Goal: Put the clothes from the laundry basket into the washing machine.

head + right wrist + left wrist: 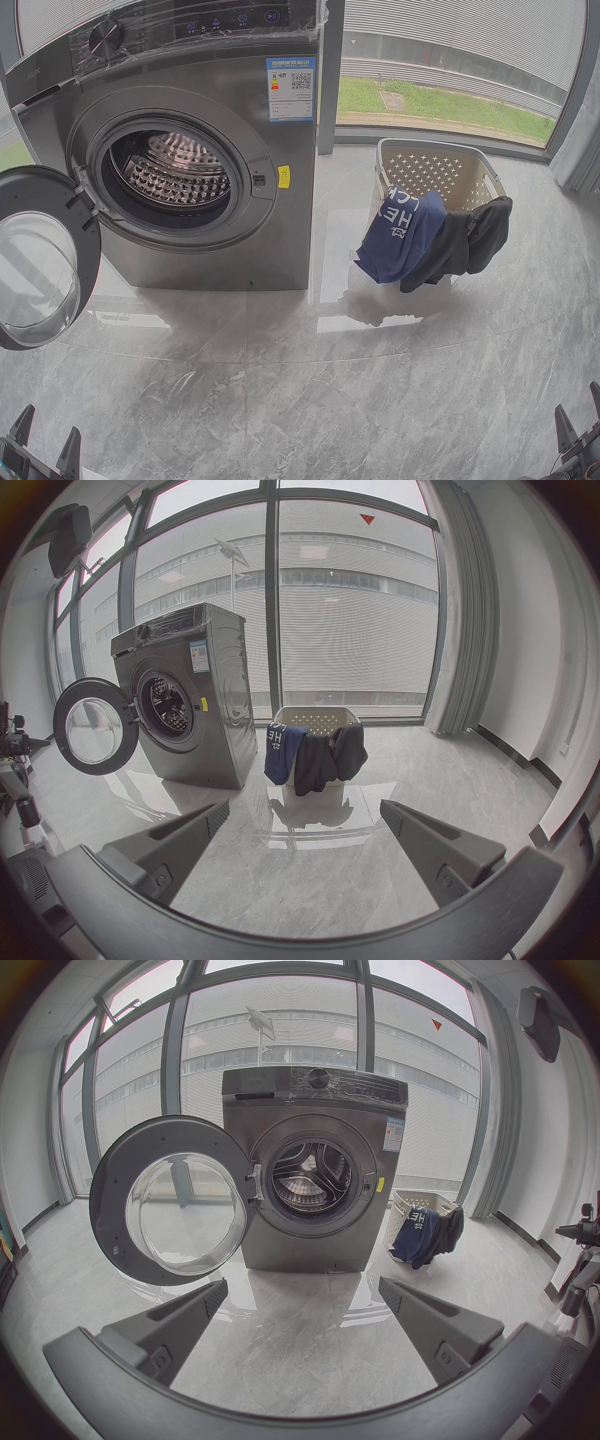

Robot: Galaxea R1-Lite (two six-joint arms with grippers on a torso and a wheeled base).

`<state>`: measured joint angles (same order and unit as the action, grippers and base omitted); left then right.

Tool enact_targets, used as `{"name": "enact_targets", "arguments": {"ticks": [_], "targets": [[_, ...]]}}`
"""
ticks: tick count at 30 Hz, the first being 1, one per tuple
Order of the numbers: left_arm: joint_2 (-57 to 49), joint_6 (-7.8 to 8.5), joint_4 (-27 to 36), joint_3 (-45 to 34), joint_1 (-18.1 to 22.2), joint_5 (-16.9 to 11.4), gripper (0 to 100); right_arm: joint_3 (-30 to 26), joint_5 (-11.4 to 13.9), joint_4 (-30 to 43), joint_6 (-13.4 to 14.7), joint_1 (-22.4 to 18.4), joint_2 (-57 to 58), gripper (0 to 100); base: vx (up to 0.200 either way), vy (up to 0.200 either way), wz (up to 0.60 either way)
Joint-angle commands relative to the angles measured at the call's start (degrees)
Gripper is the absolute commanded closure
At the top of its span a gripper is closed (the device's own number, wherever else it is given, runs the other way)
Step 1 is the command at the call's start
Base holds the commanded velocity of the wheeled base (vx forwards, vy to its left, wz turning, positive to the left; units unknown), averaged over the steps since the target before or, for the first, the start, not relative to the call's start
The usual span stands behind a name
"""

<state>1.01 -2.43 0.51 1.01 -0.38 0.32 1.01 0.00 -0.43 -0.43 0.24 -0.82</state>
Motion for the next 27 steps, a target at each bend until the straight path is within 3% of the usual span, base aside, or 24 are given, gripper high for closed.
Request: {"name": "enact_targets", "arguments": {"ticks": [1,20,27], "targets": [[-0.5,-0.04,0.0,-0.7,-0.1,0.0,0,-1.0,0.0,0.0,0.0,0.0,0.8,0,0.000,0.000,0.00],[-0.5,0.05,0.0,-0.7,0.0,0.0,0,-1.0,0.0,0.0,0.0,0.0,0.8,0,0.189,0.000,0.00],[-0.5,0.14,0.0,-0.7,-0.1,-0.1,0,-1.0,0.0,0.0,0.0,0.0,0.8,0,0.000,0.000,0.00]]}}
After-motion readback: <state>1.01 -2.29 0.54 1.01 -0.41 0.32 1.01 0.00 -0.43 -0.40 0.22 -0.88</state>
